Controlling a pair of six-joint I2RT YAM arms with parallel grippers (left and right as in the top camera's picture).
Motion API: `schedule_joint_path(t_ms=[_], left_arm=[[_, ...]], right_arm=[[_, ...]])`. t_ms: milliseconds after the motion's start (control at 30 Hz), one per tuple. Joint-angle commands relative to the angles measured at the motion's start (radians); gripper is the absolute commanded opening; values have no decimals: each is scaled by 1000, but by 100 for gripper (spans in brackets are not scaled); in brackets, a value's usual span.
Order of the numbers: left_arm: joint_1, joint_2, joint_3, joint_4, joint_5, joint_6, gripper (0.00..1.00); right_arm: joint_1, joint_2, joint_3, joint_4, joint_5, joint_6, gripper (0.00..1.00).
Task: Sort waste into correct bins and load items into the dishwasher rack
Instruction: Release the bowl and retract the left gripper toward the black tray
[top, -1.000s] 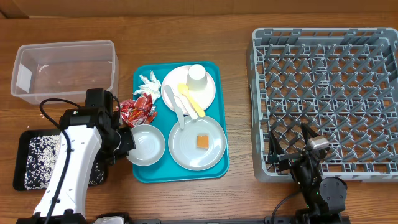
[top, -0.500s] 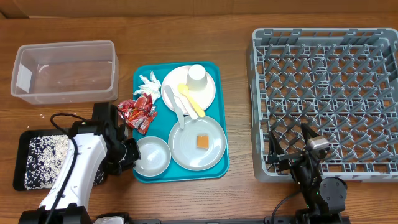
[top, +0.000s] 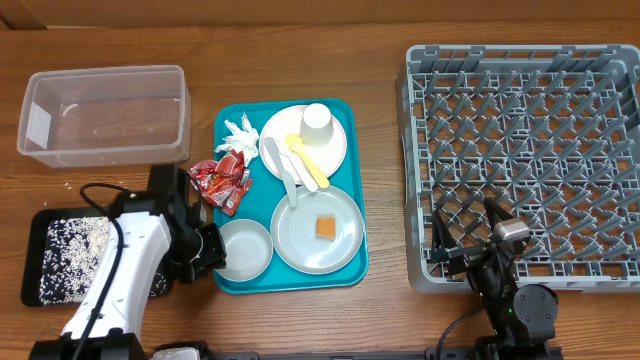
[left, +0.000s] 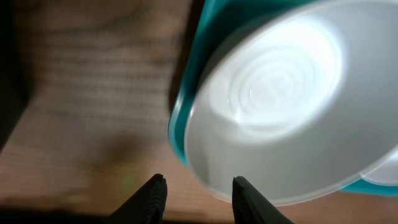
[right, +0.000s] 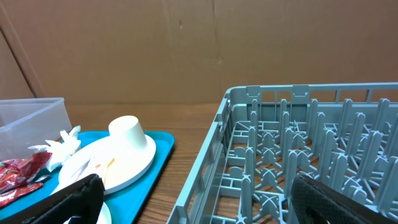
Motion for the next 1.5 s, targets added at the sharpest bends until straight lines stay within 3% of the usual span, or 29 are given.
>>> schedule_joint_path(t_ms=[0,433,633,667,700,733,1000,1200,1467], left_arm=[[-2,-1,114,-52,11,8,39],[-1,-26,424,-280,1,47,61],[1,-209,453,-299,-5,47,65],[1,-245,453,-299,-10,47,71],[1,-280,453,-300,-18,47,89],[1,-311,453,-300,-26,47,100],[1,-450,452,-308,-58,46,100],[1,-446,431,-278,-156,43,100],[1,-399,409,-195,-309,-181,100]], right_arm=[[6,-10,-10,5,14,-3,100],[6,-10,-10,5,14,-3,100],[6,-10,-10,5,14,-3,100],[6,-10,-10,5,14,-3,100],[6,-10,-10,5,14,-3,100],[6,-10,-10,5,14,-3,100],[6,-10,-10,72,-61,23,100],[6,-10,-10,206,-434,304,100],[6,-10,-10,463,-482,558,100]])
